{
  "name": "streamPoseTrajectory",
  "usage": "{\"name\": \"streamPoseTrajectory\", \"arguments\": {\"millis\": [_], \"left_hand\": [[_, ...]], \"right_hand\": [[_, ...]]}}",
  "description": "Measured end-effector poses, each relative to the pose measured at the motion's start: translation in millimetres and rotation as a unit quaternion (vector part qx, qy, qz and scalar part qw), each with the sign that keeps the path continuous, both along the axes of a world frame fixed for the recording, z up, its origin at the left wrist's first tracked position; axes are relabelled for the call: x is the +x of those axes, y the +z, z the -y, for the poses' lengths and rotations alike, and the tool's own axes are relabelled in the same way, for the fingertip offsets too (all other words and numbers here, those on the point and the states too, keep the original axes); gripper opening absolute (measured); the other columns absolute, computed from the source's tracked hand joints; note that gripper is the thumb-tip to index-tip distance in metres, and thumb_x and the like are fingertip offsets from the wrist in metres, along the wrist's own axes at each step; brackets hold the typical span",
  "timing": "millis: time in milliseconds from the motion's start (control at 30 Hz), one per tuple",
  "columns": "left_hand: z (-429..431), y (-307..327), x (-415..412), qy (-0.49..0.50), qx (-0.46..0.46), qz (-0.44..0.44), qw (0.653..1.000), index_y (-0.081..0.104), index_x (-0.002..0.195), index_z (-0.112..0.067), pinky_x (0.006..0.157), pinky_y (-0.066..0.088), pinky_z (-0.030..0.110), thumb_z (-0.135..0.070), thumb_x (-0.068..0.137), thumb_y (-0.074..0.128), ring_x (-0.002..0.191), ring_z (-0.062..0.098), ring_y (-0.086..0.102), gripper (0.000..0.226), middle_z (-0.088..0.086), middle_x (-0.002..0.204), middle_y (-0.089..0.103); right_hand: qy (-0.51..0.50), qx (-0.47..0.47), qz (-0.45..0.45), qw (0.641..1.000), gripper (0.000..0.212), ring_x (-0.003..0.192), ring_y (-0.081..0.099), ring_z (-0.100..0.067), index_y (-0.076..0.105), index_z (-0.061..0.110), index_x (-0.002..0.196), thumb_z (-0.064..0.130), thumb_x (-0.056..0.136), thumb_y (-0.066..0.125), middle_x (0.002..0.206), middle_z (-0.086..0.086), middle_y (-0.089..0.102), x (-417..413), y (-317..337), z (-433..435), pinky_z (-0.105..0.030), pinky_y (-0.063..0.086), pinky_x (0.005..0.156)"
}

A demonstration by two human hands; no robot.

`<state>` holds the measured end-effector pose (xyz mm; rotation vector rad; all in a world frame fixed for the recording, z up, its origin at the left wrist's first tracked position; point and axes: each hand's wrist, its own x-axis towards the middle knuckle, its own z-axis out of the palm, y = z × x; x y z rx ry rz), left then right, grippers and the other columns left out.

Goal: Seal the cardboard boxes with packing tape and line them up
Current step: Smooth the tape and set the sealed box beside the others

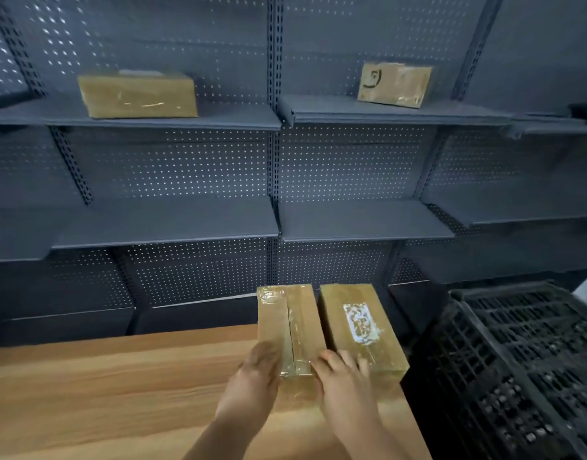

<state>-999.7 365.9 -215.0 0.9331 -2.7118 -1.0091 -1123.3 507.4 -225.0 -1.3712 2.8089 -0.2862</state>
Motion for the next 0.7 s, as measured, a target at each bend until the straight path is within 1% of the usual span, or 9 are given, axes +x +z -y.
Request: {"name": "streamPoseTrajectory", "arguments": {"millis": [67,167,233,300,333,367,433,567,700], "left_hand": [[-3.8,1.8,-11.3,-0.005,-0.005,0.009,1.000,0.029,0.151,-0.034,0.110,0.033,0.023,-0.027,0.100,0.049,0.130,0.007,0.046,0.056,-0.022,0.155,0.019],[-7.2,6.5,-16.4,-0.036,-0.020,0.023,0.999,0.021,0.153,-0.037,0.112,0.034,0.027,-0.030,0.101,0.046,0.134,0.011,0.043,0.058,-0.019,0.159,0.011],[-6.1,12.5,-6.0,-0.034,-0.042,0.025,0.998,0.019,0.152,-0.038,0.113,0.033,0.029,-0.035,0.101,0.045,0.139,0.014,0.035,0.058,-0.017,0.160,0.007],[-3.3,22.8,19.0,-0.016,-0.068,0.018,0.997,0.023,0.151,-0.037,0.114,0.030,0.028,-0.042,0.100,0.045,0.143,0.014,0.027,0.056,-0.017,0.160,0.009],[-1.3,30.0,36.5,-0.005,-0.077,0.008,0.997,0.026,0.150,-0.035,0.113,0.029,0.027,-0.044,0.099,0.045,0.142,0.013,0.027,0.055,-0.017,0.159,0.012],[1.7,38.4,57.1,0.006,-0.085,-0.003,0.996,0.031,0.149,-0.034,0.112,0.029,0.026,-0.046,0.098,0.047,0.141,0.011,0.028,0.054,-0.017,0.158,0.017],[9.1,57.5,106.2,0.034,-0.099,-0.030,0.994,0.039,0.146,-0.032,0.110,0.031,0.025,-0.046,0.097,0.050,0.138,0.010,0.033,0.052,-0.015,0.155,0.027],[25.9,90.5,233.3,0.088,-0.147,-0.079,0.982,0.052,0.138,-0.025,0.113,0.034,0.031,-0.045,0.094,0.057,0.133,0.014,0.040,0.049,-0.009,0.147,0.044],[37.6,107.1,378.3,0.139,-0.194,-0.078,0.968,0.055,0.135,-0.023,0.113,0.031,0.035,-0.048,0.092,0.058,0.133,0.019,0.042,0.050,-0.005,0.144,0.048]], "right_hand": [[0.003,0.012,-0.003,1.000,0.052,0.090,0.060,-0.014,0.077,0.034,0.090,0.023,0.040,0.089,0.100,0.013,0.068,-12.1,-2.5,-3.3,-0.035,0.034,0.079],[0.005,0.001,-0.006,1.000,0.052,0.091,0.062,-0.012,0.075,0.037,0.091,0.031,0.042,0.091,0.099,0.015,0.066,-18.8,-0.5,-11.2,-0.034,0.049,0.075],[0.002,-0.011,0.005,1.000,0.048,0.096,0.064,-0.012,0.072,0.040,0.097,0.039,0.051,0.088,0.104,0.016,0.065,-12.6,11.3,-13.8,-0.036,0.053,0.076],[0.007,-0.031,0.028,0.999,0.042,0.116,0.057,-0.012,0.064,0.042,0.117,0.044,0.076,0.073,0.125,0.018,0.057,7.0,31.8,-12.3,-0.043,0.048,0.093],[0.017,-0.046,0.061,0.997,0.042,0.128,0.047,-0.011,0.056,0.042,0.129,0.044,0.088,0.062,0.136,0.020,0.047,21.5,43.0,-8.1,-0.042,0.040,0.105],[0.027,-0.073,0.090,0.993,0.043,0.134,0.039,-0.009,0.049,0.041,0.137,0.044,0.095,0.053,0.143,0.021,0.039,37.3,53.1,-3.2,-0.037,0.032,0.112],[0.061,-0.107,0.146,0.982,0.046,0.138,0.032,-0.007,0.046,0.036,0.142,0.040,0.097,0.052,0.145,0.019,0.037,75.2,68.5,12.3,-0.028,0.026,0.114],[0.130,-0.137,0.190,0.963,0.046,0.132,0.040,-0.008,0.056,0.030,0.135,0.039,0.090,0.062,0.137,0.012,0.050,183.2,90.1,46.5,-0.030,0.033,0.112],[0.194,-0.131,0.205,0.950,0.048,0.123,0.034,0.002,0.053,0.037,0.134,0.053,0.089,0.060,0.127,0.025,0.040,310.9,107.9,79.9,-0.027,0.032,0.107]]}}
